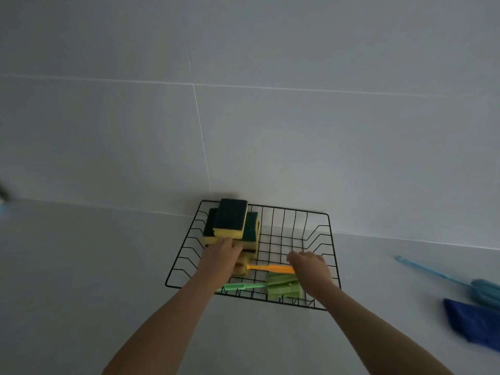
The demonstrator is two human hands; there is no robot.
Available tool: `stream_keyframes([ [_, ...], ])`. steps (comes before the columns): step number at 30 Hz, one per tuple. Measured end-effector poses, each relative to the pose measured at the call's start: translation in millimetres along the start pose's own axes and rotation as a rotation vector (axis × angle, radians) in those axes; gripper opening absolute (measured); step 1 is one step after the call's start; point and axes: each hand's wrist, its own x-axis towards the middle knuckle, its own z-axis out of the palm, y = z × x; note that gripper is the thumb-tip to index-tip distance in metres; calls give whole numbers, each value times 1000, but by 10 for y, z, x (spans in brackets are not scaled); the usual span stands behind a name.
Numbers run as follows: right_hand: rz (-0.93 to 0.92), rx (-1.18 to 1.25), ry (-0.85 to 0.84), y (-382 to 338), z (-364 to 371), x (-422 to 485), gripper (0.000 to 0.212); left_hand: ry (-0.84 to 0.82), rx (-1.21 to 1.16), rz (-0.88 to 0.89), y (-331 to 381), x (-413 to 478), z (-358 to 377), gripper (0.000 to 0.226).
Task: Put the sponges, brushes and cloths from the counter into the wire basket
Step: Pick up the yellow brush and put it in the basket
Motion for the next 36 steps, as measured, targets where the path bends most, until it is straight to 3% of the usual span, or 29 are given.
stream_keyframes([
  [6,-35,76,-77,-49,241,192,24,-49,-21,-6,-89,102,332,23],
  [13,-117,92,-143,-78,289,321,21,-108,-61,50,-148,210,566,39],
  [21,-167,103,-141,-163,277,428,19,-65,37,16,-180,238,501,32],
  [24,-177,88,-130,-233,273,490,20,-46,87,-6,-284,223,506,48],
  [28,-161,89,-255,-281,262,487,30,-141,104,-121,-307,169,532,40],
  [31,-151,73,-329,-250,288,443,41,-126,114,-97,-299,137,507,40],
  [36,-133,69,-290,-106,164,316,57,-50,13,-28,-112,165,288,42],
])
